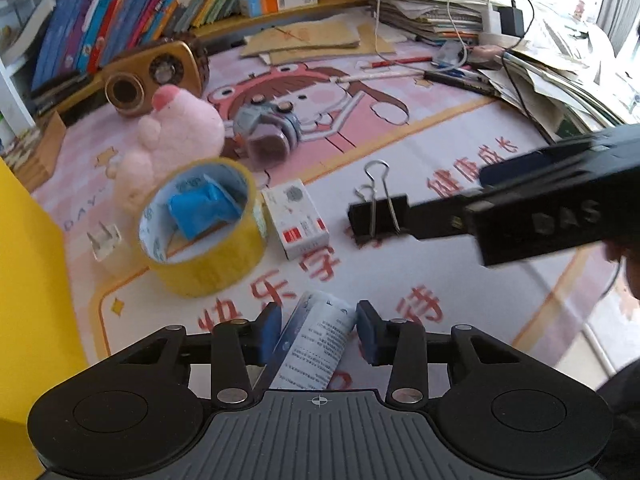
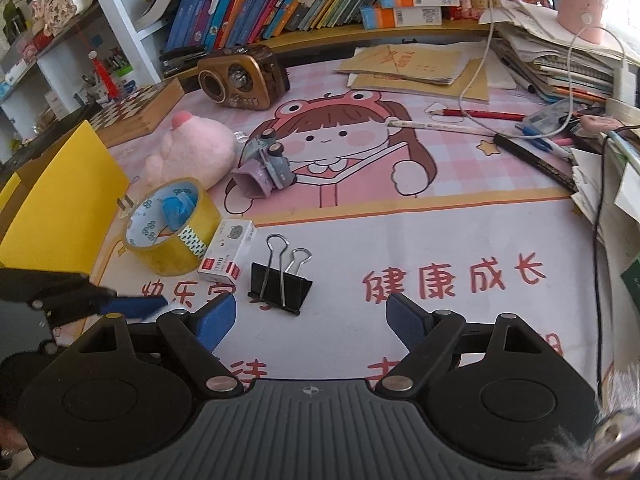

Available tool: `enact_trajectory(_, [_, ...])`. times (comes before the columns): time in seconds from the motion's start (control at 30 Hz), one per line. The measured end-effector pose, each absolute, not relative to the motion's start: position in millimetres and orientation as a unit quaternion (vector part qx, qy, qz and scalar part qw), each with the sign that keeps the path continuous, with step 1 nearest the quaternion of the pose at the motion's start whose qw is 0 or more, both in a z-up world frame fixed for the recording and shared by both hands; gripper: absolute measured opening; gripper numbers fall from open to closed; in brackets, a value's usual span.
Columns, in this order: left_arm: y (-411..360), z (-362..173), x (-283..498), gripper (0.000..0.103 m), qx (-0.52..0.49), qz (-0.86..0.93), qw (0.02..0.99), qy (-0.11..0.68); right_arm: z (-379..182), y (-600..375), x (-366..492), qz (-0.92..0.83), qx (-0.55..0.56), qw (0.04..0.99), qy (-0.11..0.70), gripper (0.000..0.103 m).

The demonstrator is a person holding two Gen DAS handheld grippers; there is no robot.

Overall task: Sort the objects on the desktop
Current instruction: 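Grasp the white spray bottle with the left gripper while the right gripper grasps the black binder clip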

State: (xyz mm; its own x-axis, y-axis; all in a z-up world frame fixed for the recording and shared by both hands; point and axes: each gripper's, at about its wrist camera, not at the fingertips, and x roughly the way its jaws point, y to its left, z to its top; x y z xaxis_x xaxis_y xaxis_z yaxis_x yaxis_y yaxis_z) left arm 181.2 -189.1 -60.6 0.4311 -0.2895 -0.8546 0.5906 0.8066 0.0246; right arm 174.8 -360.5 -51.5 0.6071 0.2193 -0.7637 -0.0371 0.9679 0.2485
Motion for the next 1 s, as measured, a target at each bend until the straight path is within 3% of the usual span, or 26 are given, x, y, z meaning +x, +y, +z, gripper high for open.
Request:
enact_trajectory(0.2, [-175.4, -67.6, 181.4, 0.039, 0.124, -0.236, 0.833, 0.484, -58.6, -346.7, 187.8, 0.088, 0.09, 0.885, 0.447, 0.072])
enact_trajectory(0.3, [-165.7, -69.4, 177.5, 0.043, 0.125, -0.221, 0.843, 0.475, -63.5, -337.5, 194.4, 0.095, 0.077, 0.883, 0.454, 0.066])
enact_trajectory(0.4, [-158.4, -69.2, 178.4, 0.032, 0.11, -0.206, 0.849, 0.474, -68.9, -326.4, 200.4, 0.097, 0.058, 0.882, 0.458, 0.064])
enact_trajectory(0.53, [-147.2, -70.3, 177.7, 0.031, 0.044, -0.163, 0.867, 0.469, -73.9, -311.9, 206.6, 0.087, 0.026, 0.888, 0.45, 0.061])
enact_trajectory(0.6, [-143.4, -70.2, 177.0, 0.031, 0.018, -0.146, 0.872, 0.468, -76.1, -306.9, 208.7, 0.079, 0.004, 0.894, 0.441, 0.056])
enact_trajectory(0.67, [-141.7, -69.1, 178.2, 0.031, -0.003, -0.131, 0.873, 0.469, -77.5, -302.1, 208.7, 0.073, -0.028, 0.899, 0.43, 0.042])
enact_trajectory(1.0, [-115.9, -49.3, 177.2, 0.03, -0.094, -0.092, 0.886, 0.445, -62.7, -329.3, 201.9, 0.088, 0.027, 0.9, 0.425, 0.041])
